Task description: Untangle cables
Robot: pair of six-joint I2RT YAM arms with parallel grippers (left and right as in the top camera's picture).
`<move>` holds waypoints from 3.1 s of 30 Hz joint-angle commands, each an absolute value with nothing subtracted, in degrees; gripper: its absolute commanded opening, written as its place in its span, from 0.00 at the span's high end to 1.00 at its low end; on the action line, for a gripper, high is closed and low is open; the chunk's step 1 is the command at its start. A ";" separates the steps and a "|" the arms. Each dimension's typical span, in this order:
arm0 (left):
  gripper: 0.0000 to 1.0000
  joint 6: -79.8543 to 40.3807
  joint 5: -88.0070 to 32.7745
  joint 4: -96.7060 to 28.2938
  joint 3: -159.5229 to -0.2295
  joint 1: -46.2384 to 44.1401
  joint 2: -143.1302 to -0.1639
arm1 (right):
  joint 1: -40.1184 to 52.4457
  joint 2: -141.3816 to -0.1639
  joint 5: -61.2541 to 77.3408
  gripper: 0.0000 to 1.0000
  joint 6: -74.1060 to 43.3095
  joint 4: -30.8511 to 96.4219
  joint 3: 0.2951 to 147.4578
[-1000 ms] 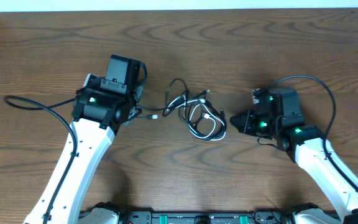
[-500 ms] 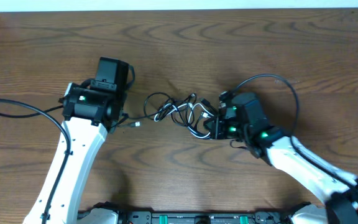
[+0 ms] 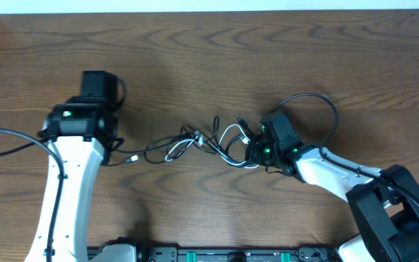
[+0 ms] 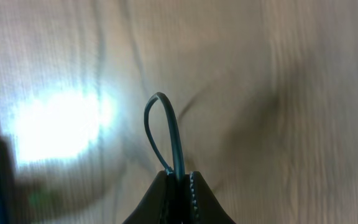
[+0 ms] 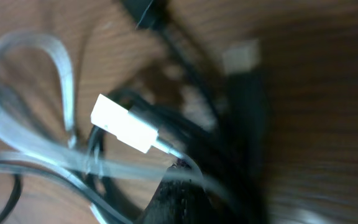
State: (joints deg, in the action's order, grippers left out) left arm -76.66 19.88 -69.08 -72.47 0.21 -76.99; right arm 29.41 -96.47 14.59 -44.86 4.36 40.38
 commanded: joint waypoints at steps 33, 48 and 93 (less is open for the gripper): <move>0.92 -52.40 -3.88 -64.55 -72.31 33.71 -78.78 | 10.70 -97.49 8.51 0.98 -47.68 13.89 39.55; 0.18 -22.94 -24.01 -58.57 -75.16 12.58 -86.43 | 10.70 -97.49 16.67 0.95 -41.56 9.65 39.72; 0.18 -27.14 -9.56 -58.78 -76.03 -23.81 -86.50 | 17.74 -92.05 9.30 0.64 -25.87 32.08 51.18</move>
